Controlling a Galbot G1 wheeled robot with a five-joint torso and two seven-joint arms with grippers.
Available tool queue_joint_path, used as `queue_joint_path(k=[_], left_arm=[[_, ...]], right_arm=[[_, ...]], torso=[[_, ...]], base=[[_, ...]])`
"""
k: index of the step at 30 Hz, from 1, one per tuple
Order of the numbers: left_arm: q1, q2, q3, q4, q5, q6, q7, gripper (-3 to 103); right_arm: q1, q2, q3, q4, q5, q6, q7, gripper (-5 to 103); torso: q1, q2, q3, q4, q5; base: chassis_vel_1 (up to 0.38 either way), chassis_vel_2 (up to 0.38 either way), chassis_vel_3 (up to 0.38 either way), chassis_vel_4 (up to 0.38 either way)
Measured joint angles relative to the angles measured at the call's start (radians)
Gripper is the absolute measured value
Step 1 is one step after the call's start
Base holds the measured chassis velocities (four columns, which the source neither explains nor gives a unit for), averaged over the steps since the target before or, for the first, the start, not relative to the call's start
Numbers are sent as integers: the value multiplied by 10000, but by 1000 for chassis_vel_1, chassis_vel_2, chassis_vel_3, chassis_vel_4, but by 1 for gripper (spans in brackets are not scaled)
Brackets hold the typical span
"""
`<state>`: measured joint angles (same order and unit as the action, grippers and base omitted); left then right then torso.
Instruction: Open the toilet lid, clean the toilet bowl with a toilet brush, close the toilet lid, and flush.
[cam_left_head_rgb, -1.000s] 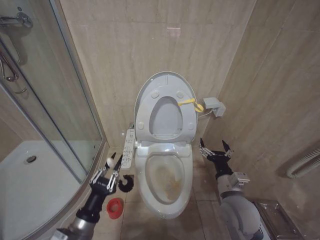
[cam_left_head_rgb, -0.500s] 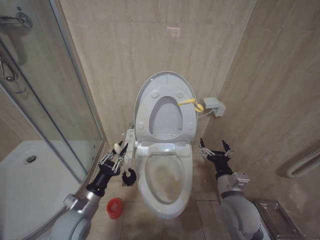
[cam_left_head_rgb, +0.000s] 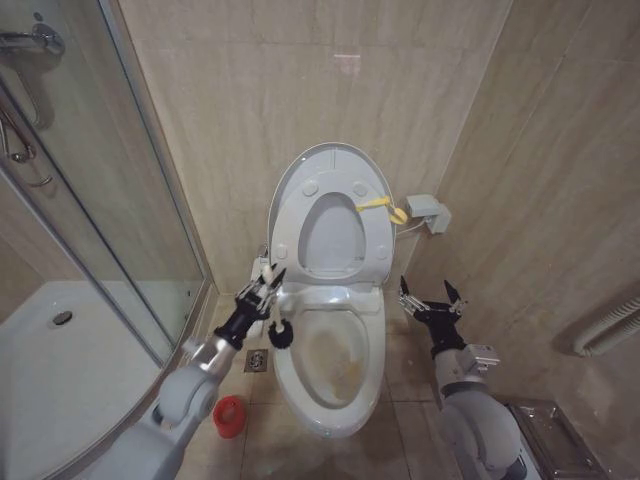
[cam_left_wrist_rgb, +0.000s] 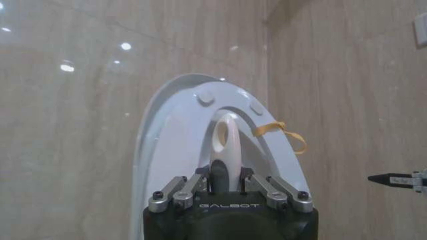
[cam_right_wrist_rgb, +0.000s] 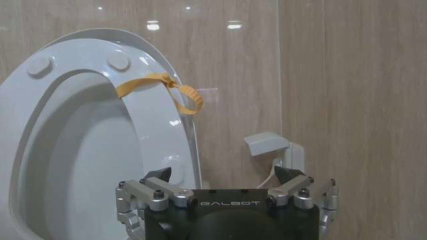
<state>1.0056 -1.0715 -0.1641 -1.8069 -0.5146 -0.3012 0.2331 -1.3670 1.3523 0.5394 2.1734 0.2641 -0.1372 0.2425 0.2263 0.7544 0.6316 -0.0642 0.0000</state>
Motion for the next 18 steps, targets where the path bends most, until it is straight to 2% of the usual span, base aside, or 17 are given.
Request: queue_joint_path(k=[7,11,18], left_arm=[[-1140,-504,1204,1202,-54,-157,-15,26],[-1763,-1103,1840,2074,10,-376,75,26],[-2285,-1580,2263,3126,250,-657,282,26]], right_arm=[[0,0,0,0,0,0,-2,100],[0,0,0,-1,0,0,0,100],[0,0,0,0,0,0,-1,100]], torso=[[0,0,0,3,1],[0,0,0,1,2],[0,-1,0,2,2]], base=[[0,0,0,0],[0,0,0,0],[0,0,0,0]])
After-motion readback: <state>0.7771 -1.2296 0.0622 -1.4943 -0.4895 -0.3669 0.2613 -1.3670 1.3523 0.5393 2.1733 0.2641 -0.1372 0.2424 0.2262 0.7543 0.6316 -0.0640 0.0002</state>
